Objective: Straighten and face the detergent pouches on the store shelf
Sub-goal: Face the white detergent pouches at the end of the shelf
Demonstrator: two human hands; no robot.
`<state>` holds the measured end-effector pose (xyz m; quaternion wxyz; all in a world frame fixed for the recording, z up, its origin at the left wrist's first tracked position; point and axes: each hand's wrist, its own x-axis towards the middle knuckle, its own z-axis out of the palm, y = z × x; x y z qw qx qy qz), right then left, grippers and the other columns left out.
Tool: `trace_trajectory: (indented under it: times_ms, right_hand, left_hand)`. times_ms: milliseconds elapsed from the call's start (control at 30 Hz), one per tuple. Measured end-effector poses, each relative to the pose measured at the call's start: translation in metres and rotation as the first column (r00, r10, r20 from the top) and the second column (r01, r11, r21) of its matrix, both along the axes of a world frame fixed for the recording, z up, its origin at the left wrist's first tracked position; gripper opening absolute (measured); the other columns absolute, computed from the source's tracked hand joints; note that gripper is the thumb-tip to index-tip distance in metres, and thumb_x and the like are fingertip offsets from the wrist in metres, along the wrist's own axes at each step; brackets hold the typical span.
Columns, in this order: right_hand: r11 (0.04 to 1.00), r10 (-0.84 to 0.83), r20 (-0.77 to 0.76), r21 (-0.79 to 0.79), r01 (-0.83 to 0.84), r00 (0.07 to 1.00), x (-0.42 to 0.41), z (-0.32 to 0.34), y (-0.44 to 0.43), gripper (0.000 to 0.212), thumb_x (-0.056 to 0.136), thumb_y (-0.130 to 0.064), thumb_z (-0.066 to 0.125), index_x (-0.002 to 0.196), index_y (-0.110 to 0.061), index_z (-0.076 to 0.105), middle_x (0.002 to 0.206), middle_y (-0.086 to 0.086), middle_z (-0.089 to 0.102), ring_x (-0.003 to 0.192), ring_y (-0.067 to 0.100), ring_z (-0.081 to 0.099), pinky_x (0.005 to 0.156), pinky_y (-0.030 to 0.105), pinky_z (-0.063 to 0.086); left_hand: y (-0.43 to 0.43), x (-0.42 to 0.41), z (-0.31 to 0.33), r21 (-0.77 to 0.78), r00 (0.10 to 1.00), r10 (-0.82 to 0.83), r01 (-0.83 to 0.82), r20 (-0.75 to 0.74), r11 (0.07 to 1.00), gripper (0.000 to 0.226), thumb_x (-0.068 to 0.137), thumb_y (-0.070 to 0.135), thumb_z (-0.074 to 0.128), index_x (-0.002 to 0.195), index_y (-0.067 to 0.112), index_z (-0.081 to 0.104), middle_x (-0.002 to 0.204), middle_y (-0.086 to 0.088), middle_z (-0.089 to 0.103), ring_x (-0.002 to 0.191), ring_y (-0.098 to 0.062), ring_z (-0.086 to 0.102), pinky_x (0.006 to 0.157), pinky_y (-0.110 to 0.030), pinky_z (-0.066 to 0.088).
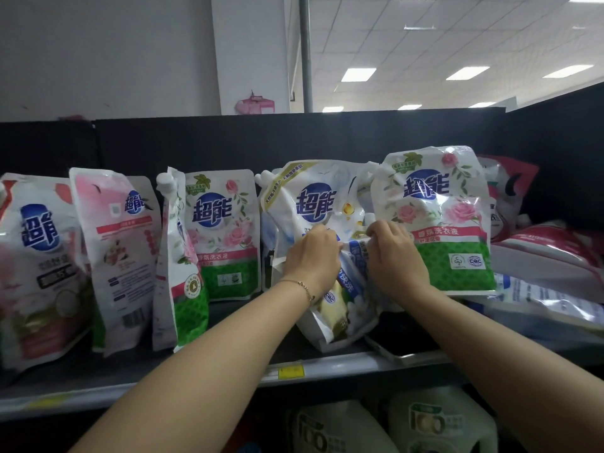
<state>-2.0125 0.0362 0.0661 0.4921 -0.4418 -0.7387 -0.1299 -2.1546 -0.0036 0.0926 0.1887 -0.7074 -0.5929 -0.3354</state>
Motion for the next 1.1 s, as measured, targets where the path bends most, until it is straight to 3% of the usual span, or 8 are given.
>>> trace_trajectory:
  times_ms: [133,267,533,700,800,933,1000,1100]
  right_hand:
    - [0.999,-0.043,0.017,0.032,0.042,0.999,-0.006,-0.001,0.000,0.021,0.097,-0.011,0.042,0.113,-0.002,0.053,0.103,0.013,0.058,0.096,0.031,0.050,0.066,0.040,0.044]
    - [0.991,-0.109,0.034,0.081,0.106,0.993,-0.008,0.001,0.004,0.018,0.096,-0.015,0.043,0.108,-0.006,0.053,0.101,0.010,0.058,0.091,0.030,0.053,0.059,0.034,0.039]
    - [0.993,-0.085,-0.098,0.068,0.092,0.992,-0.021,0.006,0.006,0.027,0.102,-0.030,0.035,0.111,-0.009,0.051,0.109,0.011,0.053,0.090,0.031,0.053,0.063,0.033,0.035]
    - [0.982,0.150,-0.411,-0.041,-0.183,0.899,-0.047,0.019,0.004,0.047,0.100,-0.043,0.038,0.131,-0.008,0.038,0.126,0.015,0.050,0.104,0.029,0.055,0.076,0.033,0.037]
    - [0.927,0.257,-0.580,-0.078,-0.366,0.773,-0.060,0.023,0.000,0.051,0.097,-0.050,0.043,0.125,-0.008,0.044,0.110,0.012,0.058,0.094,0.023,0.057,0.075,0.032,0.041]
    - [0.648,0.540,-0.568,-0.191,-0.737,0.621,-0.078,0.022,-0.015,0.035,0.086,-0.052,0.057,0.097,-0.019,0.061,0.083,-0.006,0.068,0.074,0.007,0.065,0.065,0.026,0.051]
    - [0.572,0.574,-0.526,-0.290,-0.767,0.627,-0.086,0.019,-0.016,0.057,0.071,-0.060,0.072,0.112,-0.022,0.058,0.102,-0.008,0.071,0.092,0.006,0.068,0.078,0.030,0.056]
    - [0.575,0.524,-0.529,-0.358,-0.736,0.667,-0.090,0.019,-0.016,0.093,0.047,-0.061,0.086,0.121,-0.022,0.046,0.116,-0.004,0.065,0.101,0.015,0.067,0.084,0.041,0.057]
  left_hand:
    - [-0.007,-0.006,0.002,0.019,0.999,-0.008,0.009,-0.032,1.000,0.028,0.101,0.028,0.042,0.099,0.006,0.059,0.098,-0.005,0.051,0.085,-0.026,0.057,0.068,-0.035,0.041]
    - [-0.015,-0.012,0.004,0.019,0.998,-0.034,0.035,-0.051,0.999,0.027,0.102,0.028,0.040,0.095,0.008,0.056,0.096,-0.002,0.046,0.081,-0.025,0.054,0.071,-0.039,0.046]
    - [-0.040,-0.074,-0.003,0.270,0.996,-0.022,-0.003,0.089,0.963,0.022,0.101,0.023,0.042,0.080,0.017,0.043,0.086,0.002,0.044,0.066,-0.012,0.042,0.056,-0.019,0.032]
    - [-0.052,-0.094,-0.015,0.450,0.968,0.011,-0.126,0.249,0.884,0.020,0.100,0.017,0.044,0.080,0.017,0.040,0.087,0.002,0.042,0.068,-0.011,0.040,0.053,-0.012,0.024]
    - [-0.055,-0.102,-0.019,0.468,0.894,0.028,-0.261,0.448,0.844,0.018,0.100,0.016,0.041,0.085,0.010,0.047,0.092,0.001,0.042,0.073,-0.011,0.040,0.054,-0.011,0.027]
    - [-0.051,-0.097,-0.015,0.468,0.822,0.034,-0.357,0.569,0.808,0.017,0.101,0.015,0.039,0.089,0.008,0.048,0.093,0.001,0.039,0.075,-0.009,0.037,0.057,-0.008,0.033]
    - [-0.048,-0.096,-0.017,0.451,0.797,0.034,-0.375,0.603,0.810,0.017,0.101,0.016,0.039,0.089,0.007,0.047,0.092,0.000,0.040,0.074,-0.008,0.036,0.061,-0.004,0.032]
    - [-0.045,-0.095,-0.024,0.428,0.773,0.013,-0.365,0.634,0.827,0.016,0.100,0.014,0.041,0.084,0.010,0.043,0.089,-0.002,0.040,0.071,-0.006,0.032,0.063,0.000,0.030]
